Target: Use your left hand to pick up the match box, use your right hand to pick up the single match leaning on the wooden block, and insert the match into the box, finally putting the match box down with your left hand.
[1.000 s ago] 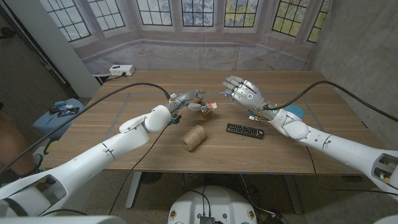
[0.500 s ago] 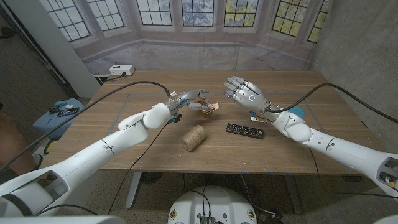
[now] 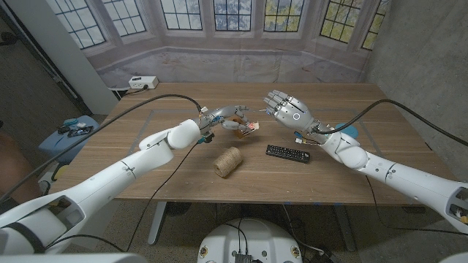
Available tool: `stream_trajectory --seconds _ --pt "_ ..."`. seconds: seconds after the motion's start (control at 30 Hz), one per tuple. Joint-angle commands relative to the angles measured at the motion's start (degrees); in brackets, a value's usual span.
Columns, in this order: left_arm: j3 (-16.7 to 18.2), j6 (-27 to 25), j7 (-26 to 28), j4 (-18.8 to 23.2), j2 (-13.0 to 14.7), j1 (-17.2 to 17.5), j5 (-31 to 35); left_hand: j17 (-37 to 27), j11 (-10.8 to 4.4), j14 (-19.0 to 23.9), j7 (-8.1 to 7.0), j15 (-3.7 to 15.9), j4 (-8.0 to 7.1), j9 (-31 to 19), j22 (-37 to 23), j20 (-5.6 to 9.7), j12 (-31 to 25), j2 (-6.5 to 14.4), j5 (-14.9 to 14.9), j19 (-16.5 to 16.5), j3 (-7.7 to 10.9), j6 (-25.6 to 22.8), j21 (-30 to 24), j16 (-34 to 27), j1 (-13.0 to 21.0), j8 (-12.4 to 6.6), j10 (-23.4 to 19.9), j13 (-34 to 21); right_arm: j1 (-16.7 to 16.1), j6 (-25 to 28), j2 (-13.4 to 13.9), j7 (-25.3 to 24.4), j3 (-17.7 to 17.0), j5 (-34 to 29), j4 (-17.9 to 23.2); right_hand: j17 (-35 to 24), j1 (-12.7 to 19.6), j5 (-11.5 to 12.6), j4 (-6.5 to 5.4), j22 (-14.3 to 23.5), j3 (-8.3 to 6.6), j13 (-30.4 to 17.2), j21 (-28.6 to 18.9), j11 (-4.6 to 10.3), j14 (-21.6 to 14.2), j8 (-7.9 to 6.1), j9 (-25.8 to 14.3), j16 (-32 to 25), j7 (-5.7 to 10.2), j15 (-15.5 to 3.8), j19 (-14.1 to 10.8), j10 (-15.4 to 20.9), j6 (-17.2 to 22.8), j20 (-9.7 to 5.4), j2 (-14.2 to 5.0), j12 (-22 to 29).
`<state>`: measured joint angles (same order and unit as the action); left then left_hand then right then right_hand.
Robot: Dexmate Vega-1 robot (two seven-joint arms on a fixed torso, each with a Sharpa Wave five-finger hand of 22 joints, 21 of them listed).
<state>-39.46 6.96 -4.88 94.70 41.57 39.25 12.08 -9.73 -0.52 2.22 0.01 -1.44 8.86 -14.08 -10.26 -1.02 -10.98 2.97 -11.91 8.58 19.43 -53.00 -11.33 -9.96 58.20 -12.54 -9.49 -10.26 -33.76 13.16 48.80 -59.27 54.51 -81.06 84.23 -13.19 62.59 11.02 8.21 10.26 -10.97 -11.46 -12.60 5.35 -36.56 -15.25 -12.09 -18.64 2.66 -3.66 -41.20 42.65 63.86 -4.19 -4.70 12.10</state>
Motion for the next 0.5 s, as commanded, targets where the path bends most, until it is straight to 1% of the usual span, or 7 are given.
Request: stream_trajectory --seconds 0.03,0.3,0.5 --pt "-0.3 3.9 -2.3 -2.9 -0.5 -1.3 -0.9 -0.1 -0.04 -0.5 0.04 0.06 -0.11 -0.2 -0.1 0.0 0.1 0.7 -0.2 -0.4 -0.23 0.5 -0.1 0.0 0.1 0.06 0.1 -0.1 -1.4 1.2 1.0 1.5 -0.6 -1.7 1.9 -0.1 0.1 0.0 0.12 0.1 0.19 -0.2 -0.3 -0.18 -0.5 0.13 -0.2 0.1 -0.05 -8.13 -0.7 0.6 -0.2 -2.86 -0.33 -0.1" --pt "-0.2 5.2 -2.5 -3.4 -0.6 -1.3 -0.8 -0.1 -0.3 -0.7 0.15 0.11 -0.15 -0.2 -0.2 0.15 0.1 0.8 -0.1 -0.3 -0.26 0.5 -0.1 0.0 0.1 0.07 0.2 -0.1 -2.6 2.2 2.3 2.3 -1.4 -3.4 4.3 -0.2 0.1 -0.1 0.09 0.1 0.23 -0.2 -0.3 -0.21 -0.6 0.14 -0.2 0.2 0.02 -8.24 -0.7 0.5 -0.2 -2.86 -0.39 -0.2" --pt "-0.3 6.0 -3.0 -3.9 -0.8 -1.5 -0.8 -0.1 -0.14 -0.7 0.19 0.08 -0.18 -0.1 -0.2 0.16 0.1 0.8 -0.1 -0.3 -0.28 0.5 -0.2 -0.1 0.0 0.06 0.3 -0.1 -3.1 2.6 3.0 2.6 -1.7 -5.5 5.4 -0.2 0.0 -0.1 0.06 0.1 0.29 -0.2 -0.3 -0.28 -0.5 0.14 -0.2 0.2 0.02 -8.09 -0.7 0.4 -0.1 -2.85 -0.41 -0.2"
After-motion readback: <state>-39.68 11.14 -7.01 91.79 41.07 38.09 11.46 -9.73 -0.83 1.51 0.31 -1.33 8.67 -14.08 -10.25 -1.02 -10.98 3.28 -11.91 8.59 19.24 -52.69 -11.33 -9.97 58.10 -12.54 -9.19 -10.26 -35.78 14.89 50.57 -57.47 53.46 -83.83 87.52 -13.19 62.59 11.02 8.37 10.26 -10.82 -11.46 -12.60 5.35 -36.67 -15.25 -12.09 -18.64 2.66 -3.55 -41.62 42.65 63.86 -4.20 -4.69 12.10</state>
